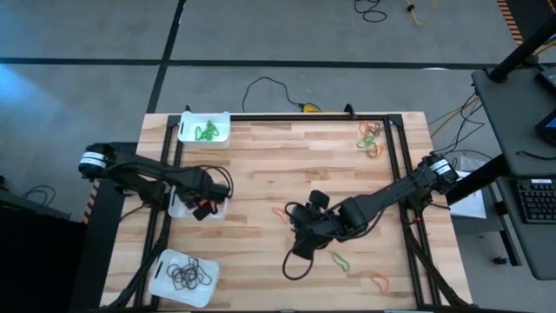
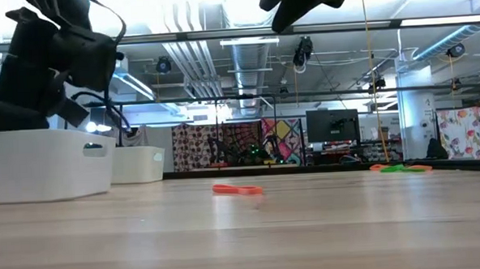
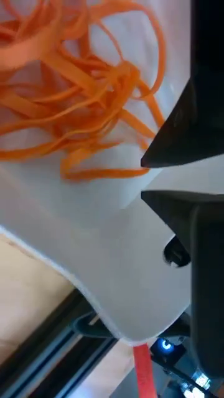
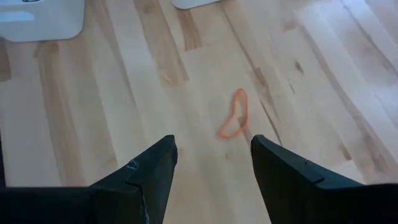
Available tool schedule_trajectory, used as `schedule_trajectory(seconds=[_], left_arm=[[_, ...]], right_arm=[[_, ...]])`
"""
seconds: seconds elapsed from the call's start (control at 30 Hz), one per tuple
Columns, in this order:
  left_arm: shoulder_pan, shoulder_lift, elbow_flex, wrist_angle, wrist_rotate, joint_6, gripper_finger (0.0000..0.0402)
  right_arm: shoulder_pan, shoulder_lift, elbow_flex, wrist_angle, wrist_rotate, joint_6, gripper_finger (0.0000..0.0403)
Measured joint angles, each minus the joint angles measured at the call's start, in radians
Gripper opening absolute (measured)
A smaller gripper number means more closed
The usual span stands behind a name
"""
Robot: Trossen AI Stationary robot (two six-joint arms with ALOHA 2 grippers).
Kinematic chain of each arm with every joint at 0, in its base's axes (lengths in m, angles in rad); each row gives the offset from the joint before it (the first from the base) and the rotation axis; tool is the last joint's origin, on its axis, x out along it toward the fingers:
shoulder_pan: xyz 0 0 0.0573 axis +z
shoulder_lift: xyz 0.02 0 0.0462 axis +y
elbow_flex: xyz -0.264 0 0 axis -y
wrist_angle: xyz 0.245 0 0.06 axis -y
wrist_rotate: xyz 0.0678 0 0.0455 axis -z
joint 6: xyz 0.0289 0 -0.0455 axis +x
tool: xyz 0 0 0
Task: Sort rubber bands into baskets
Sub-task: Put the orange rubber band into the middle white bin
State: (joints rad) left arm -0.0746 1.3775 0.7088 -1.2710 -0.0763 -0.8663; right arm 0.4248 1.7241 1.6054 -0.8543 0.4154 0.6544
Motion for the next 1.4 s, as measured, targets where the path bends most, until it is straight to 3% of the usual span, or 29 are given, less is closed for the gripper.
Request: schedule_trajectory(seconds=[0.13, 0.3, 0.53, 0.7, 0.9, 1.17, 1.4], left_arm=[[0.000, 0.001, 0.059, -0.032, 0.000, 0.030, 0.0102], [0.000, -0.028, 0.229, -0.066, -0.014, 0.137, 0.0151], [-0.028, -0.067, 0.404, 0.305, -0.084, 0.278, 0.0170], [-0.048, -0.041, 0.362, 0.641, -0.086, 0.468, 0.0168], [-0.060, 0.040, 0.261, 0.931, 0.056, 0.688, 0.0179], [-0.041, 0.235, 0.220, 1.047, 0.087, 0.882, 0.0203], [-0.012, 0.413, 0.258, 1.136, 0.090, 0.908, 0.0214]], right_arm=[[0.008, 0.000, 0.000, 0.000, -0.005, 0.001, 0.0201], [0.010, 0.000, 0.000, -0.002, -0.007, 0.020, 0.0201], [0.013, -0.003, 0.000, -0.003, -0.036, 0.068, 0.0201], [0.031, -0.008, 0.001, -0.007, -0.076, 0.112, 0.0201], [0.078, -0.061, 0.002, -0.008, -0.007, 0.161, 0.0201], [0.084, -0.130, 0.002, -0.010, 0.033, 0.164, 0.0201], [0.072, -0.133, 0.002, -0.014, 0.032, 0.178, 0.0201]])
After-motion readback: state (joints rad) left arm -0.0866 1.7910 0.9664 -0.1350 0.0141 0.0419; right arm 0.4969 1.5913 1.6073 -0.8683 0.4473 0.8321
